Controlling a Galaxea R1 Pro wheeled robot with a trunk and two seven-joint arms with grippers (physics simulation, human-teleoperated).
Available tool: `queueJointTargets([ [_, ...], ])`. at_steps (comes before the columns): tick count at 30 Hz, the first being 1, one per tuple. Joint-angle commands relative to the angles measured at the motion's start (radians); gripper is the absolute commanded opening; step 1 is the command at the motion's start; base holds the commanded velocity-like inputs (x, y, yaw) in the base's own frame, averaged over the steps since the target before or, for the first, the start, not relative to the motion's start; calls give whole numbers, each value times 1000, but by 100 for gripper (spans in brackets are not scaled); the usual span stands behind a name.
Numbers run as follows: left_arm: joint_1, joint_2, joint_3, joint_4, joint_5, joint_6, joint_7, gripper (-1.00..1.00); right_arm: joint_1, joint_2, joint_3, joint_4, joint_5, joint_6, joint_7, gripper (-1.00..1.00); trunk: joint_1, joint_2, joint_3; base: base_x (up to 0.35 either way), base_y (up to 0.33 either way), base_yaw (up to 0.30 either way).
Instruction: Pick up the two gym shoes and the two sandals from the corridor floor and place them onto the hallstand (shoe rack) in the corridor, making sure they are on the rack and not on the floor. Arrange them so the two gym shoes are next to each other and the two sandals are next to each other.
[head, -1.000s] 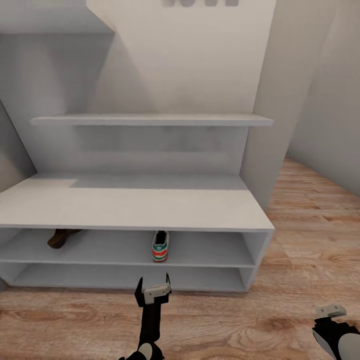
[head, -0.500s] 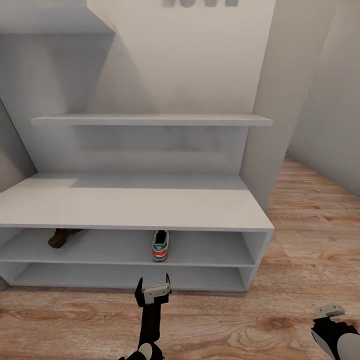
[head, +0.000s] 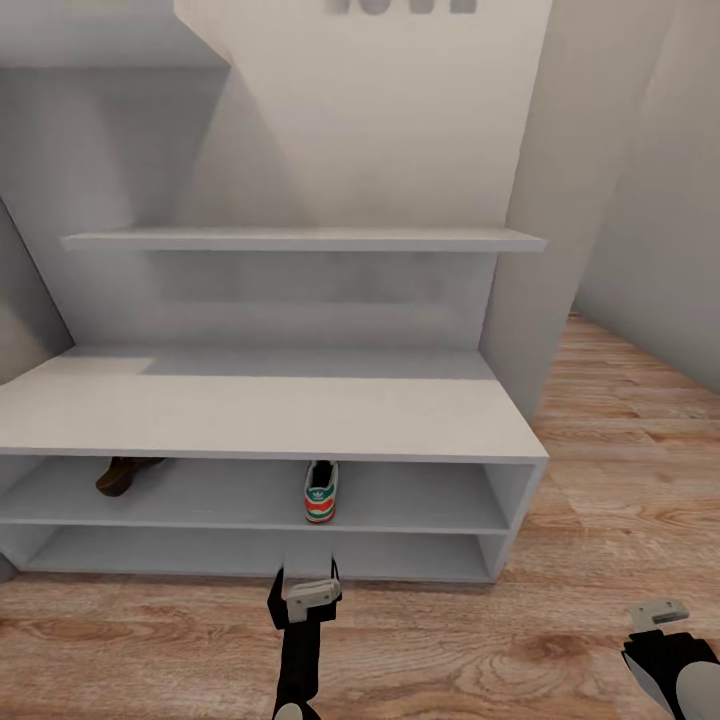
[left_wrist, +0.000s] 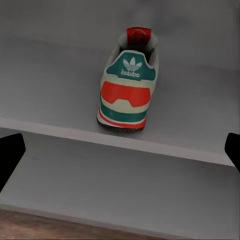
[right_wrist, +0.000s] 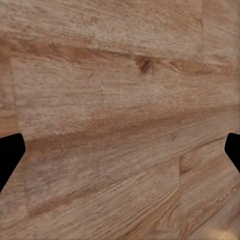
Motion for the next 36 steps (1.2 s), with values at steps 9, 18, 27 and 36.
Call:
queueJointTargets([
  [9, 0, 0, 0, 0, 0, 0, 0, 100, 0, 0, 0, 0, 0, 0, 0, 100, 0, 0, 0, 0, 0, 0],
  [18, 0, 0, 0, 0, 0, 0, 0, 100, 0, 0, 0, 0, 0, 0, 0, 100, 0, 0, 0, 0, 0, 0],
  [27, 0, 0, 0, 0, 0, 0, 0, 100, 0, 0, 0, 0, 0, 0, 0, 100, 0, 0, 0, 0, 0, 0],
  [36, 26, 27, 7, -9, 15, 2, -28, 100, 1, 25, -2, -2, -2, -20, 2, 100, 0, 0, 0, 0, 0, 0],
])
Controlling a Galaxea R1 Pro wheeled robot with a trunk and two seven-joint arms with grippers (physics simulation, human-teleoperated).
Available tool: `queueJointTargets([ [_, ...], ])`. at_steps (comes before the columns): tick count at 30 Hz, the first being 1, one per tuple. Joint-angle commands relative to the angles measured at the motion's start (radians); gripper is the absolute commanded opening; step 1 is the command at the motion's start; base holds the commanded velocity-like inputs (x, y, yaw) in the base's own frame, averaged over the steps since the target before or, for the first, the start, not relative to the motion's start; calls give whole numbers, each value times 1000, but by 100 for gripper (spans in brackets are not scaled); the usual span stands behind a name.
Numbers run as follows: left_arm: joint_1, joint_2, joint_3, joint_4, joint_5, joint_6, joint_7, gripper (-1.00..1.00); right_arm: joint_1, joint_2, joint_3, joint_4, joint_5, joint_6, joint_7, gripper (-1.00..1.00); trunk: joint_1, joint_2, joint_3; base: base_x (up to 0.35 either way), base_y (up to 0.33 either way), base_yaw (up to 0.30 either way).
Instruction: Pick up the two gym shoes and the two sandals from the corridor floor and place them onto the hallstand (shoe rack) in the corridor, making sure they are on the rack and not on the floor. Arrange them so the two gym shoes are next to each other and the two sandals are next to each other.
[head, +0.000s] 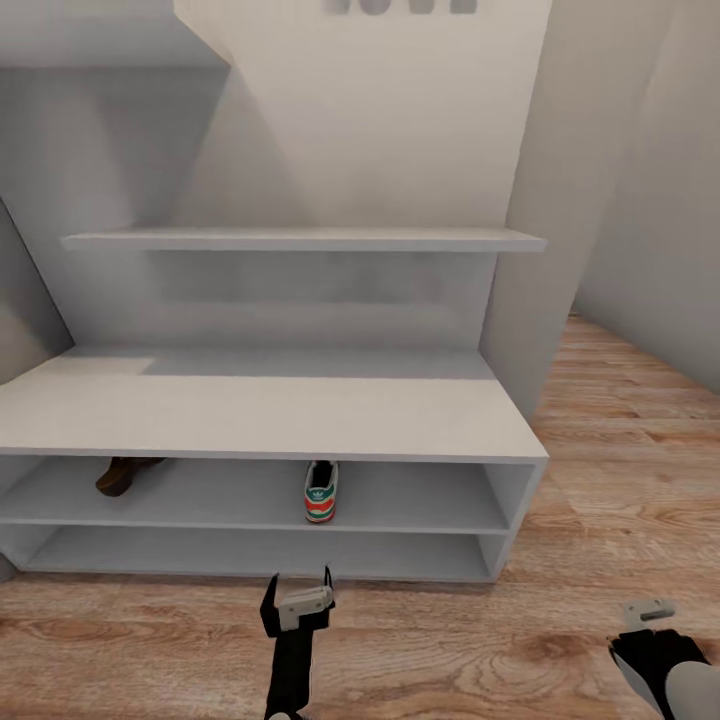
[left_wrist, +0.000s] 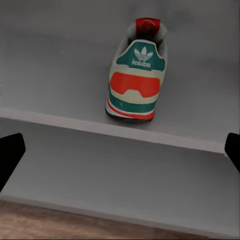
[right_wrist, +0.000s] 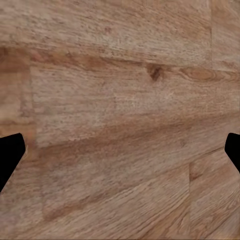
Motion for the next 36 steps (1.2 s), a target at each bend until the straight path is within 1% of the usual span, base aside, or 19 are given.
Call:
queueJointTargets([
  [1, 6, 6, 1, 6, 6, 1, -6, 100, 0, 6, 0, 0, 0, -6, 0, 100, 0, 0, 0, 0, 0, 0],
  [2, 10, 11, 1, 3, 6, 1, -11, 100, 0, 10, 0, 0, 0, -11, 0, 100, 0, 0, 0, 0, 0, 0],
  [4, 19, 23, 4, 0, 22, 1, -23, 100, 0, 18, -1, -1, 0, -23, 1, 100, 0, 0, 0, 0, 0, 0],
  [9, 29, 48, 6, -33, 53, 2, -50, 100, 1, 25, -1, -2, 0, -43, 1, 100, 0, 0, 0, 0, 0, 0],
  [15, 33, 82, 8, -1, 91, 3, -84, 100, 1, 30, -2, -2, -1, -50, 1, 100, 0, 0, 0, 0, 0, 0],
  [16, 33, 424, 8, 42, 297, 3, -494, 100, 1, 30, -2, -2, -1, -50, 1, 100, 0, 0, 0, 0, 0, 0],
  [18, 34, 441, 8, 63, 364, 2, -559, 100, 1, 31, -2, -2, -1, -52, 1, 100, 0, 0, 0, 0, 0, 0],
  [19, 34, 447, 8, 75, 390, 2, -584, 100, 1, 32, -2, -2, -1, -53, 1, 100, 0, 0, 0, 0, 0, 0],
  [20, 34, 447, 8, 75, 390, 2, -584, 100, 1, 32, -2, -2, -1, -53, 1, 100, 0, 0, 0, 0, 0, 0],
  [22, 35, 455, 8, 97, 428, 1, -620, 100, 1, 32, -2, -2, -1, -54, 1, 100, 0, 0, 0, 0, 0, 0],
  [23, 35, 455, 8, 97, 428, 1, -620, 100, 1, 32, -2, -2, -1, -54, 1, 100, 0, 0, 0, 0, 0, 0],
  [26, 35, 464, 8, 127, 462, 0, -652, 100, 1, 32, -2, -2, -1, -54, 1, 100, 0, 0, 0, 0, 0, 0],
  [27, 35, 464, 8, 127, 462, 0, -652, 100, 1, 32, -2, -2, -1, -54, 1, 100, 0, 0, 0, 0, 0, 0],
  [29, 35, 470, 8, 147, 475, 0, -663, 100, 1, 33, -2, -2, -1, -55, 1, 100, 0, 0, 0, 0, 0, 0],
  [36, 35, 483, 14, 174, 493, -1, -676, 100, 1, 35, -2, -1, -1, -55, 1, 100, 0, 0, 0, 0, 0, 0],
])
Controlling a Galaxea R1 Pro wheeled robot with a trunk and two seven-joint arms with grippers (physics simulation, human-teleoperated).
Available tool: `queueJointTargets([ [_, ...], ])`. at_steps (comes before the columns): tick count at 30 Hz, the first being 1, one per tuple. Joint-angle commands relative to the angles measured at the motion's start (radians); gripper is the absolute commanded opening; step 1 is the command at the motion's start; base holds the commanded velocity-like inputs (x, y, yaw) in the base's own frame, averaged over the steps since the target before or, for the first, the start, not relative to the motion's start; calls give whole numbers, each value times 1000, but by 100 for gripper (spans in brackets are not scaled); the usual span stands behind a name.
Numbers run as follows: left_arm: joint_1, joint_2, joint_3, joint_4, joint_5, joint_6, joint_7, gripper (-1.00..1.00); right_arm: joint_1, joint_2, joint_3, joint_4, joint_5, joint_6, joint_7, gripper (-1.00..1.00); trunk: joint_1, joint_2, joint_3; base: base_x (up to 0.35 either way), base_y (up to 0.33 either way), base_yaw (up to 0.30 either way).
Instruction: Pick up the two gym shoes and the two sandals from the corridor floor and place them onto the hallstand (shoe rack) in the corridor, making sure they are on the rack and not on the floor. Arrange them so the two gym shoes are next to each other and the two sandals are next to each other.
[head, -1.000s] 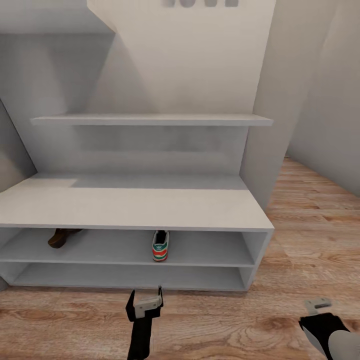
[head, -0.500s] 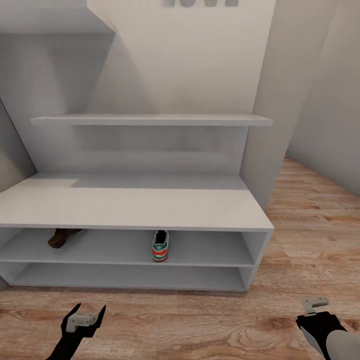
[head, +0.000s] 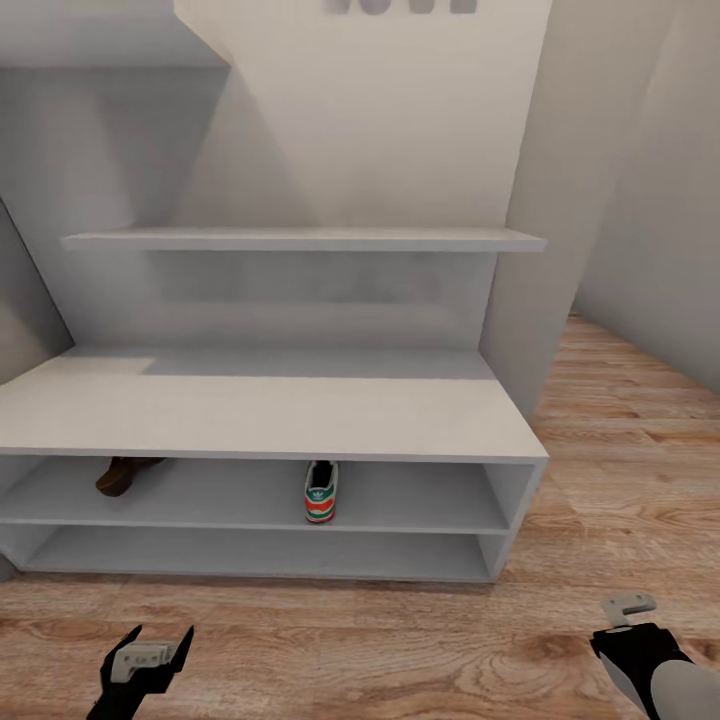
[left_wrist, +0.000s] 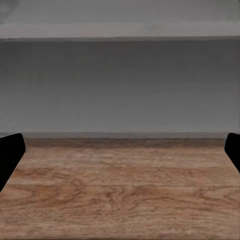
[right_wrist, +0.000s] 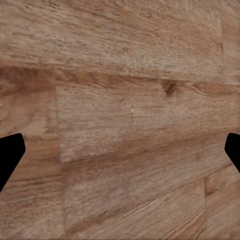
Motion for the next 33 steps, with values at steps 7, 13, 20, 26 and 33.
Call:
queueJointTargets([
  [7, 0, 14, 27, 9, 8, -1, -3, 100, 0, 8, 0, 0, 1, 0, 0, 100, 0, 0, 0, 0, 0, 0],
  [13, 0, 20, 55, 13, 10, -2, -4, 100, 0, 13, 1, 0, 1, 0, 0, 100, 0, 0, 0, 0, 0, 0],
  [20, 0, 23, 70, 14, 11, -2, -4, 100, 0, 15, 1, 0, 0, -1, 0, 100, 0, 0, 0, 0, 0, 0],
  [26, 0, 23, 74, 15, 11, -2, -4, 100, 0, 17, 1, 0, 0, -1, 1, 100, 0, 0, 0, -3, 0, 0],
  [33, 0, 23, 75, 15, 10, -2, -5, 100, 0, 28, 1, 0, 0, -2, 1, 100, 0, 0, 0, -137, -14, 0],
])
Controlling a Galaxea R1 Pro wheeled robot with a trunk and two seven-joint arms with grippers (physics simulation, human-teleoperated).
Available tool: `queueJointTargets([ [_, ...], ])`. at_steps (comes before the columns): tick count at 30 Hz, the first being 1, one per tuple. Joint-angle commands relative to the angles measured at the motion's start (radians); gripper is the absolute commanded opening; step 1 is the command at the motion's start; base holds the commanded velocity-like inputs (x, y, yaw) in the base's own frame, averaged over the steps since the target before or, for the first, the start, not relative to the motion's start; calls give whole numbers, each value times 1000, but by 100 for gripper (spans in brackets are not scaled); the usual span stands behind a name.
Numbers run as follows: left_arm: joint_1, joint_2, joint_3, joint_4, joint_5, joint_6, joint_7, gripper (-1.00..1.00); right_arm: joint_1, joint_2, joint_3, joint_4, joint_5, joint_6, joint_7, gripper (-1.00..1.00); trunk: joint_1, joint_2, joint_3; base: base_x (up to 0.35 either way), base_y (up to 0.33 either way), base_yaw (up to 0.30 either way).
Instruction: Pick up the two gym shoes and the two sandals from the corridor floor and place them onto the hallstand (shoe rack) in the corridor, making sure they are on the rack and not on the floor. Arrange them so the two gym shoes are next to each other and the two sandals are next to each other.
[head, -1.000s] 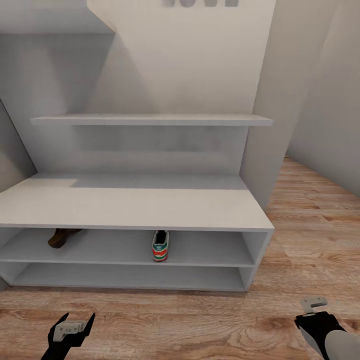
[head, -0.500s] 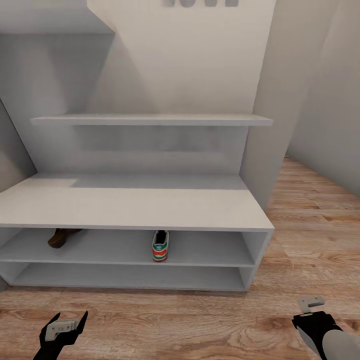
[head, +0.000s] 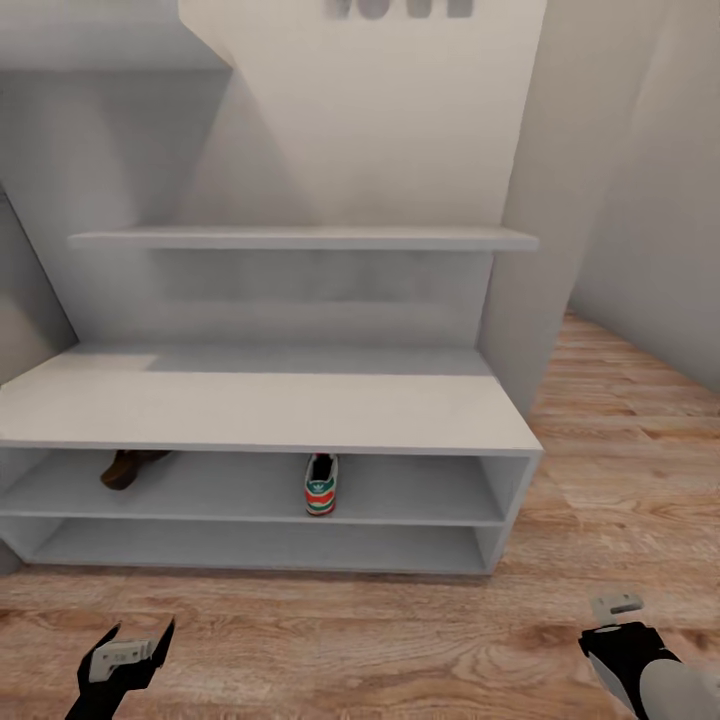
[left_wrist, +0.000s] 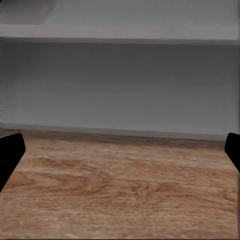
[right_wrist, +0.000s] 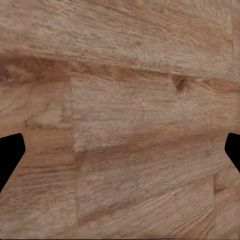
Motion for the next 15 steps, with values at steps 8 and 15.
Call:
queueJointTargets([
  [8, 0, 0, 0, 0, 0, 0, 0, 100, 0, 9, 0, 0, 0, 0, -1, 100, 0, 0, 0, -276, -10, 0],
  [15, 0, 0, 0, 0, 0, 0, 0, 100, 0, 14, 0, 0, 0, 0, -1, 100, 0, 0, 0, -322, -3, 0],
])
